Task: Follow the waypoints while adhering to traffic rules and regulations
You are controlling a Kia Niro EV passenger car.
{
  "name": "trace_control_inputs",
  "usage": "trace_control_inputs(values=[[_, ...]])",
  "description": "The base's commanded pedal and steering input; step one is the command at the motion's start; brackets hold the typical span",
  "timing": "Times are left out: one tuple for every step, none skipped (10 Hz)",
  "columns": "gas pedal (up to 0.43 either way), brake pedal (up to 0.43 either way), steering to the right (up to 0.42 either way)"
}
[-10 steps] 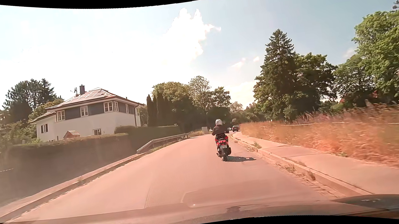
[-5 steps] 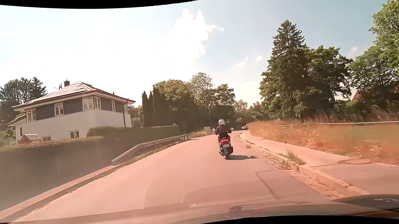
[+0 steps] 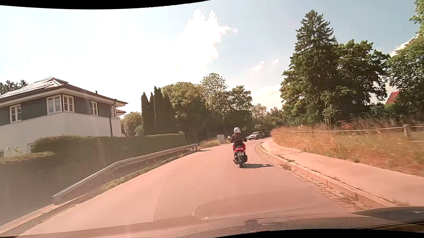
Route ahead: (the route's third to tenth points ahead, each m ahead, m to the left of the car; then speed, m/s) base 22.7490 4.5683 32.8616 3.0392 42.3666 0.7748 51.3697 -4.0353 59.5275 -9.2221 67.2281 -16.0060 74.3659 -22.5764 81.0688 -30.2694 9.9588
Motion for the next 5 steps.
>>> trace_control_inputs(values=[[0.209,0.006,0.013],[0.209,0.006,0.012],[0.209,0.006,0.012],[0.209,0.006,0.012],[0.209,0.006,0.012]])
